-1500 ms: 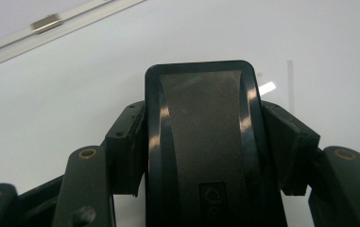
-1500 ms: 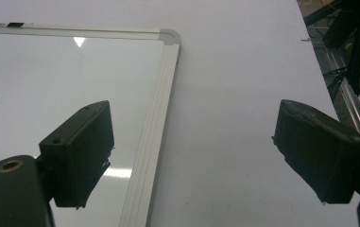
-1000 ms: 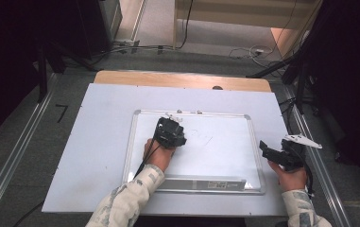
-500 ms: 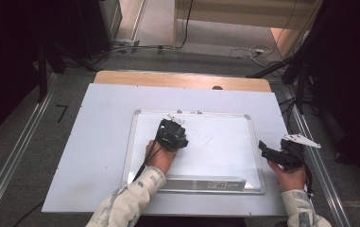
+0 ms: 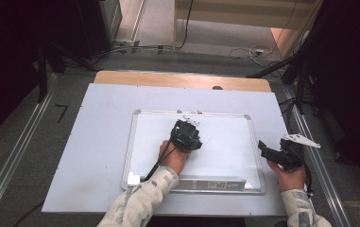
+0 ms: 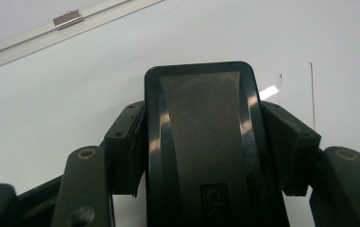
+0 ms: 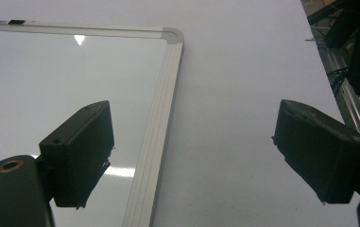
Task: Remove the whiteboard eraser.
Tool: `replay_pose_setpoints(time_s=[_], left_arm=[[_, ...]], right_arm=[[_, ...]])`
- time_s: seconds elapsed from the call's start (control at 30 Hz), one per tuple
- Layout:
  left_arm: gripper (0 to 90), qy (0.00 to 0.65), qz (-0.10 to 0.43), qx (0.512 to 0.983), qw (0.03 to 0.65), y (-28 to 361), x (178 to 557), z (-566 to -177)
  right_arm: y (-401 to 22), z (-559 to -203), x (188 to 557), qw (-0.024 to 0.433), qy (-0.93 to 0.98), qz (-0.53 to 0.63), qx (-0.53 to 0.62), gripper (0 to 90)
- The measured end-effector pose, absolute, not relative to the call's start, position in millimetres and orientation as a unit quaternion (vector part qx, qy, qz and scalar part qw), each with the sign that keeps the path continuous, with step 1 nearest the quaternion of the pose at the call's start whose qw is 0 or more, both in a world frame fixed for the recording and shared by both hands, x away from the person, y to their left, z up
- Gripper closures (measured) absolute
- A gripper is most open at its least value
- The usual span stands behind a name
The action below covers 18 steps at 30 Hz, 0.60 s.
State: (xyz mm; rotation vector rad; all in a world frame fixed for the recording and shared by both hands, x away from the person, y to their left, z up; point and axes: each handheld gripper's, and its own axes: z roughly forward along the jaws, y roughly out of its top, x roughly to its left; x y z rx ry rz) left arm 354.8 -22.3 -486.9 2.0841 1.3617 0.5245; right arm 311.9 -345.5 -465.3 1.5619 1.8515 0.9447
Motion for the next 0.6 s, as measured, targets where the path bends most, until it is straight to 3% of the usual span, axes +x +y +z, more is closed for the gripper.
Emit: replay_pose_setpoints(time_s=[0.6], left_arm=[[39.6, 0.546, 0.207, 0.760, 0.286, 13.8, 379.1, -486.2]], right_arm=[[-349.4, -465.0, 309.9, 0.268, 0.683, 0.350, 0.582, 12.2]])
